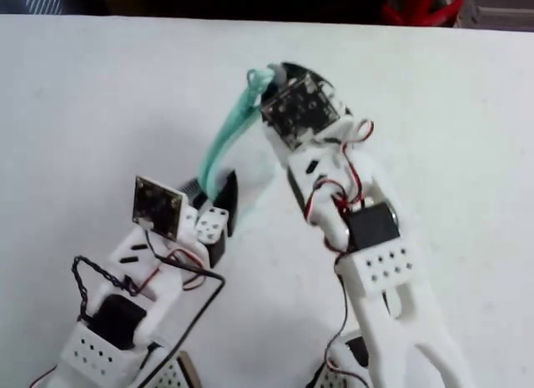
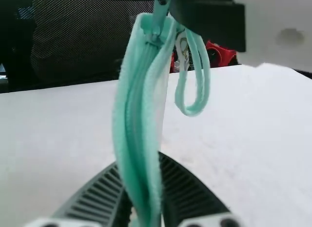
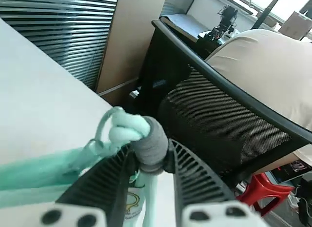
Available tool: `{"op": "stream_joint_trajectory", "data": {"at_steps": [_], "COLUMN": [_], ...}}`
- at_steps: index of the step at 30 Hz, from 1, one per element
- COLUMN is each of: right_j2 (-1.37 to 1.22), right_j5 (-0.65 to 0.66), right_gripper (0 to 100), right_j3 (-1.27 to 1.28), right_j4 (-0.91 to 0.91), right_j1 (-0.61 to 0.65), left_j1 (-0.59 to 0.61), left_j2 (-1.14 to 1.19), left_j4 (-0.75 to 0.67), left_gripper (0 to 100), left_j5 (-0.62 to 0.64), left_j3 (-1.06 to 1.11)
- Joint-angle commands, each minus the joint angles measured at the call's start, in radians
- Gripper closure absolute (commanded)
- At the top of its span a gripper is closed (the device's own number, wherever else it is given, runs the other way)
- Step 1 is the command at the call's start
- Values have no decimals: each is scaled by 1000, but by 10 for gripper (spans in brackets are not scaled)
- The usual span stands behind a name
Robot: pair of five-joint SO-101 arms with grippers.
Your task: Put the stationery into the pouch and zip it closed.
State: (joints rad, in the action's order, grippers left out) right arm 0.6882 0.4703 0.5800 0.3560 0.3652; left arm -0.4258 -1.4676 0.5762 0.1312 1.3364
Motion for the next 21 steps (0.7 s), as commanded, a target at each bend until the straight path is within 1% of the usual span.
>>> {"op": "stream_joint_trajectory", "data": {"at_steps": [1, 4, 9, 16, 21], "right_j2": [-71, -185, -331, -481, -572], "right_j5": [-11, -11, -11, -12, -12], "right_gripper": [981, 981, 981, 981, 981], "right_j3": [-129, -227, -353, -499, -540], "right_j4": [-90, -77, -62, -59, -56], "right_j1": [-101, -162, -226, -288, -317], "left_j1": [-10, -12, -12, -12, -12], "left_j2": [12, 12, 12, 12, 12], "left_j4": [11, 11, 11, 11, 11], "left_gripper": [978, 978, 978, 978, 978], "left_j5": [-3, -3, -3, -3, -5], "left_j3": [-3, -3, -3, -3, -3]}}
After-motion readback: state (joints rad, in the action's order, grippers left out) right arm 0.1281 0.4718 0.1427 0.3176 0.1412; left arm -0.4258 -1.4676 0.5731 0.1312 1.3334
